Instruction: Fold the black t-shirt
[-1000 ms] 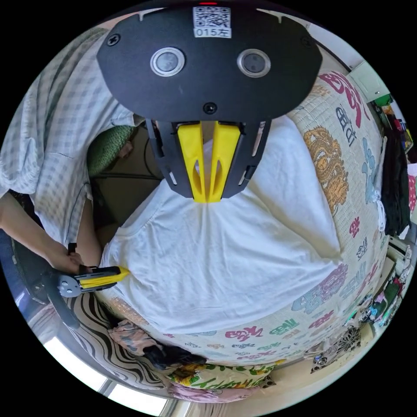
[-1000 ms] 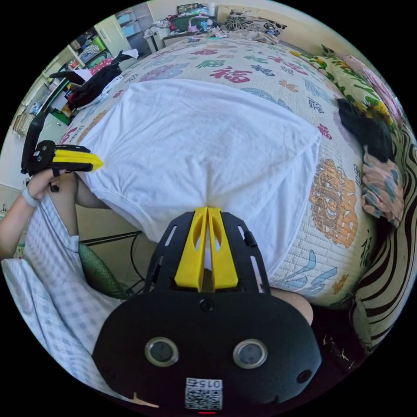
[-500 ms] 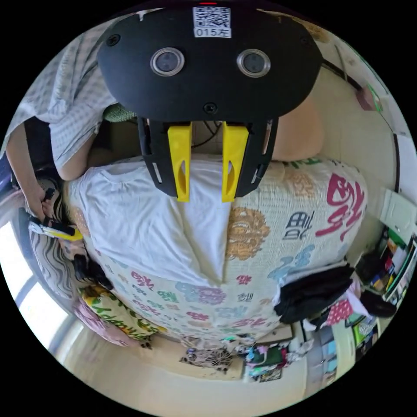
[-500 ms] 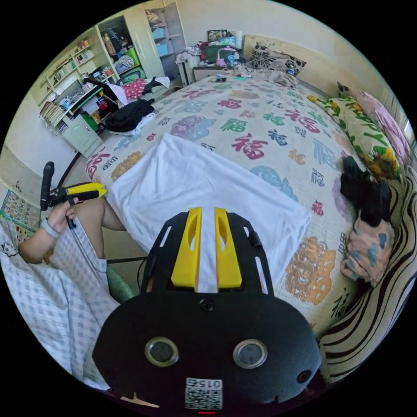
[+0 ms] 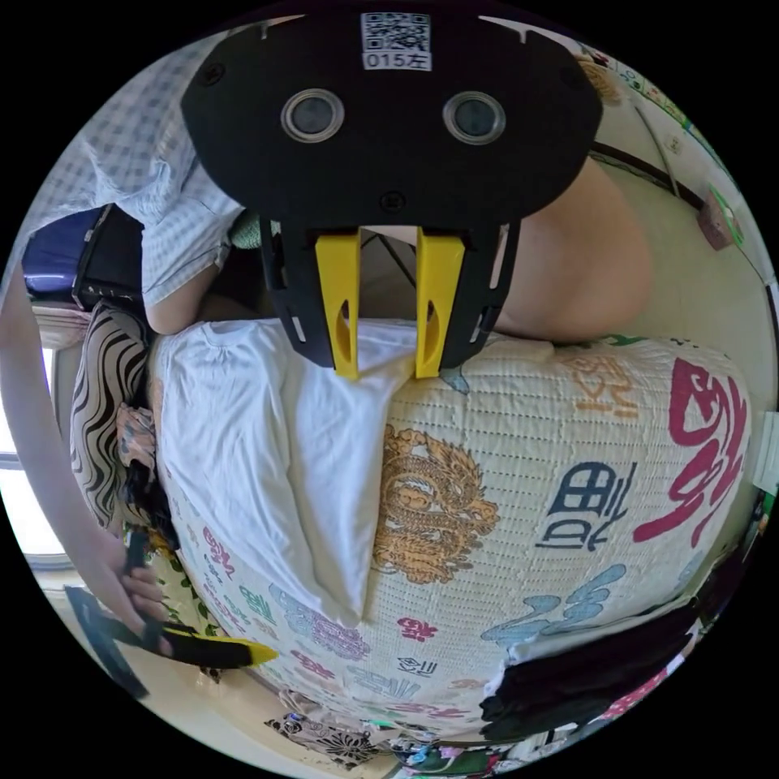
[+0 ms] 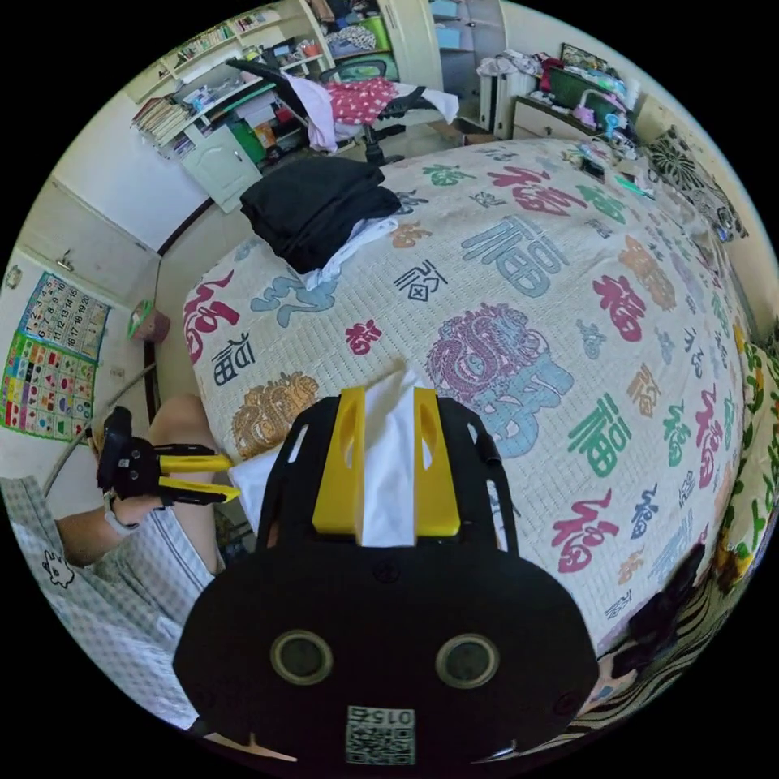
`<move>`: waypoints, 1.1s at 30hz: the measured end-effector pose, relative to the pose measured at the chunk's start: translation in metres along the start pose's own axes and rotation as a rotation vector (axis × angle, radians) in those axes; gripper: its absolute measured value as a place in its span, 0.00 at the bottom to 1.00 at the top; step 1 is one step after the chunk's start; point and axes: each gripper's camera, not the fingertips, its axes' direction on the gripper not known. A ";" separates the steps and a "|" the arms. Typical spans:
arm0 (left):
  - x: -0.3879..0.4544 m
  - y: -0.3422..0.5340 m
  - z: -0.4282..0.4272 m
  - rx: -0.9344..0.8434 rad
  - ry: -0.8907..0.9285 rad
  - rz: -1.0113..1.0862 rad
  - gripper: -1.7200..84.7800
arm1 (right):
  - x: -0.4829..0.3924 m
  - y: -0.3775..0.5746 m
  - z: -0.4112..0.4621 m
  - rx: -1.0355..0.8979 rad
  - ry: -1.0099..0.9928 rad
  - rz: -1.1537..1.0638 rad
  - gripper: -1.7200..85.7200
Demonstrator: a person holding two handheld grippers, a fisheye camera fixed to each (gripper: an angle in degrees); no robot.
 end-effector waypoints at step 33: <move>-0.051 0.064 -0.058 0.351 0.209 0.061 0.01 | 0.091 -0.155 -0.019 -0.105 0.044 0.023 0.01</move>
